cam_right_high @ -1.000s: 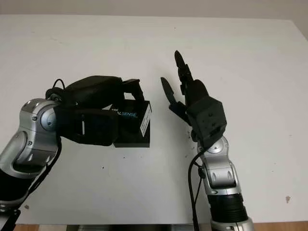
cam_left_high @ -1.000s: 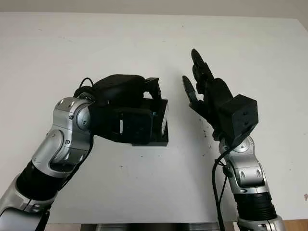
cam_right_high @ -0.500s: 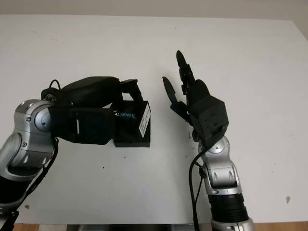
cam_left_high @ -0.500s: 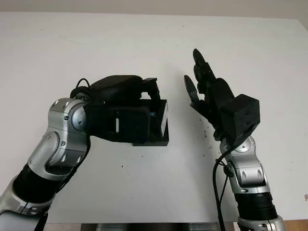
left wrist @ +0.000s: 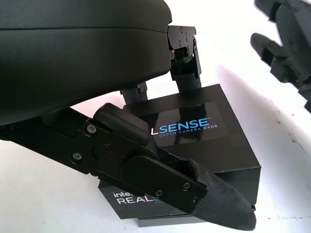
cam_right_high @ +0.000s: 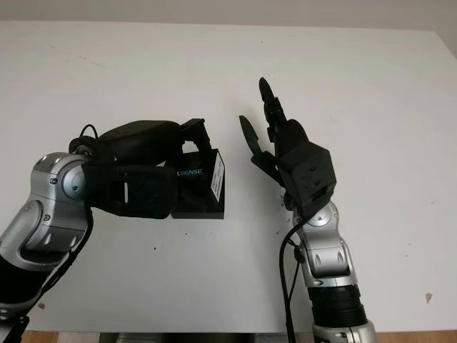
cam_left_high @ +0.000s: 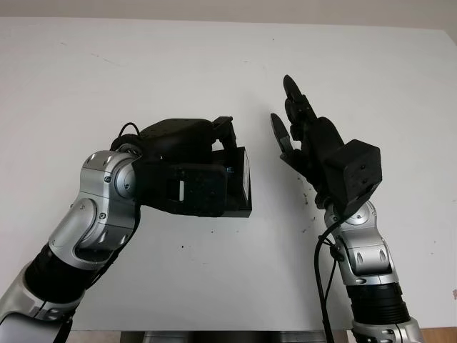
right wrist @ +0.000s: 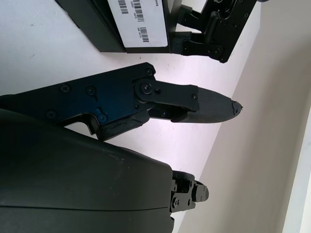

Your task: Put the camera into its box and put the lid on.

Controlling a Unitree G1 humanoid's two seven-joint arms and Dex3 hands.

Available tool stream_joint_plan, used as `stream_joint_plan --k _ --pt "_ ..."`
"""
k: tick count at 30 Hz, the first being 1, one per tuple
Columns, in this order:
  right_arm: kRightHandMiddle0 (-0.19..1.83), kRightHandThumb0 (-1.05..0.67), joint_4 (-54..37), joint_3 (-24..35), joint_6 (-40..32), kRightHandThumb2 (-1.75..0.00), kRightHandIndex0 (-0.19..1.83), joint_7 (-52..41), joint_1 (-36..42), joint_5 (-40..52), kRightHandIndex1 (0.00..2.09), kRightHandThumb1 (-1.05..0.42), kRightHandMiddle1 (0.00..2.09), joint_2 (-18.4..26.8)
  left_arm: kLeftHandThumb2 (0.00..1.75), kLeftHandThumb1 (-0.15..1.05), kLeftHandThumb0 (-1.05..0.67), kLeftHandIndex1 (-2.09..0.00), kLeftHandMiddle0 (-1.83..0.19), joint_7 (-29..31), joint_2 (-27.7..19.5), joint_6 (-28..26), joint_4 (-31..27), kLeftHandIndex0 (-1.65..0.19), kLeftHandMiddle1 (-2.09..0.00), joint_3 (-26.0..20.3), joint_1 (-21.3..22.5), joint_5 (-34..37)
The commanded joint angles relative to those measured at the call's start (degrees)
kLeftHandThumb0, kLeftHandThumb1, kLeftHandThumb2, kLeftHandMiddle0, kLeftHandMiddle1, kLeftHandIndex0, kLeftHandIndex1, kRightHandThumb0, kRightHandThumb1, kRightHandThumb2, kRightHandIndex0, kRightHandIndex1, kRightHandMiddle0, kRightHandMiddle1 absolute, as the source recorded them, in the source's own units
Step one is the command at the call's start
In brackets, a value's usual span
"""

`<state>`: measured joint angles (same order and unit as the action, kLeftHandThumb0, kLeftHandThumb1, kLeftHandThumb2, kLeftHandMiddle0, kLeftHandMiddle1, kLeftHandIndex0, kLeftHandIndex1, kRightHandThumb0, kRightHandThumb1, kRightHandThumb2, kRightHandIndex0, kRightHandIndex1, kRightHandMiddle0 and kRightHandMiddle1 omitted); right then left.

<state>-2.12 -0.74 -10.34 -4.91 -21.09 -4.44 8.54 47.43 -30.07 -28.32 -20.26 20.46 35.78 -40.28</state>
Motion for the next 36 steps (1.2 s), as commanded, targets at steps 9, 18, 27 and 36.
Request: stream_joint_plan --k 9,18,27,36 --pt "-0.03 -0.74 0.62 0.27 0.93 -0.53 -0.06 -0.39 -0.39 0.78 0.05 -1.05 0.05 -0.02 0.06 1.03 -0.27 -1.92 -0.80 2.77 2.30 -2.41 0.15 -0.25 -2.09 4.53 -0.24 -1.73" --pt "-0.02 -0.73 1.21 0.07 1.71 -0.53 -0.06 -0.02 -0.23 0.64 0.05 -1.05 0.06 -0.19 0.06 1.01 -0.47 -1.55 -0.42 4.93 4.46 -6.60 -0.49 -0.28 -2.09 5.20 -0.39 -1.81" --pt "-0.02 -0.72 1.43 0.26 1.75 -0.52 -0.06 -0.52 -0.28 1.47 0.05 -1.05 0.05 -0.15 0.20 1.05 -0.62 -0.26 -0.24 11.40 5.55 -20.52 -6.28 0.15 -1.67 7.03 1.52 1.04" --pt "-0.03 -0.73 2.37 0.25 2.07 -0.52 -0.06 -0.80 -0.52 1.47 0.05 -1.05 0.05 -0.01 0.21 1.05 -0.60 0.00 -0.39 15.64 2.25 -36.13 -11.34 0.19 -1.69 13.58 8.09 3.14"
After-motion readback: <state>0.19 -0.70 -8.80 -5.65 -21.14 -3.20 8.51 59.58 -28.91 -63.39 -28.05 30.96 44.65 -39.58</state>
